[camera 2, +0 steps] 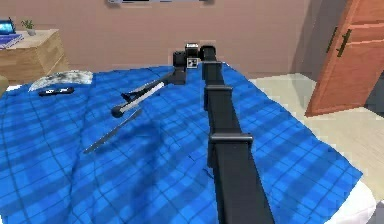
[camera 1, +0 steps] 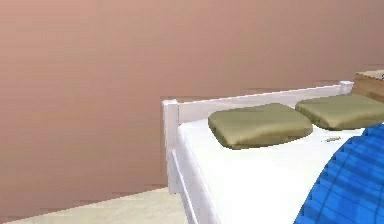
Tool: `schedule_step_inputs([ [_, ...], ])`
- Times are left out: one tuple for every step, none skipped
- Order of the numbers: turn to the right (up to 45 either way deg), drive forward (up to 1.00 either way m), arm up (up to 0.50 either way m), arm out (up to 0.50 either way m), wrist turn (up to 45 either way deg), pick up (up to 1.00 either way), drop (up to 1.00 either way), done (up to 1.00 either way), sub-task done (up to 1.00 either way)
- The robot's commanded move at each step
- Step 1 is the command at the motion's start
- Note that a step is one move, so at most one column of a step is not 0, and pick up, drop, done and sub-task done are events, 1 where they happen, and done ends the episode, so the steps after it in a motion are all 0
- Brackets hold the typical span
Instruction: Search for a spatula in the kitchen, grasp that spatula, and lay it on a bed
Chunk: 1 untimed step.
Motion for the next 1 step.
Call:
schedule_step_inputs([
  [0.0, 0.0, 0.0, 0.0, 0.0, 0.0, 1.0, 0.0, 0.0],
])
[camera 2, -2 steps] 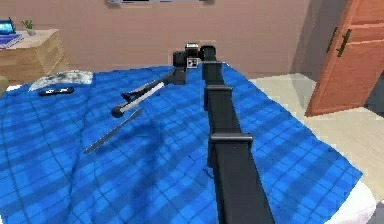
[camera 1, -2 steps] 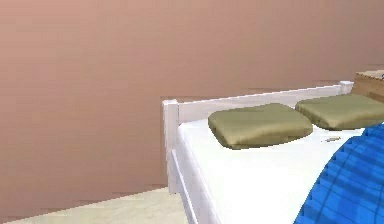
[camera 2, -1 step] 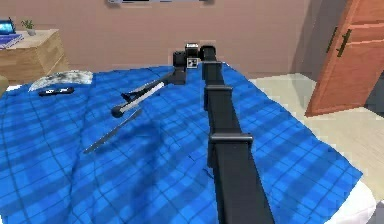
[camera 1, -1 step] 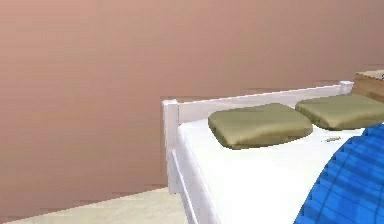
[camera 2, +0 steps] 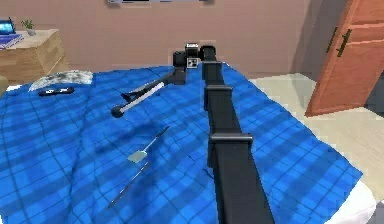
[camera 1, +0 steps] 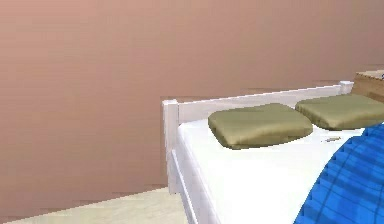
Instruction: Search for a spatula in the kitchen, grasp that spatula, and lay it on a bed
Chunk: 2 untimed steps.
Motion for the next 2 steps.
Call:
schedule_step_inputs([
  [0.0, 0.0, 0.04, 0.0, 0.0, 0.0, 0.0, 0.0, 0.0],
  [0.0, 0.0, 0.0, -0.08, 0.0, 0.0, 0.0, 0.0, 0.0],
])
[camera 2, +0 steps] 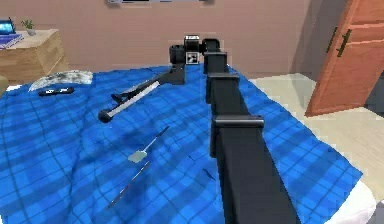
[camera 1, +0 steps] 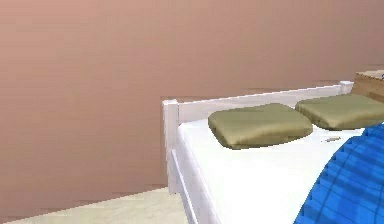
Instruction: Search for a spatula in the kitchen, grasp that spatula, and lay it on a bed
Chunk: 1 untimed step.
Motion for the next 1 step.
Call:
schedule_step_inputs([
  [0.0, 0.0, 0.0, 0.0, 0.0, 0.0, 0.0, 1.0, 0.0],
])
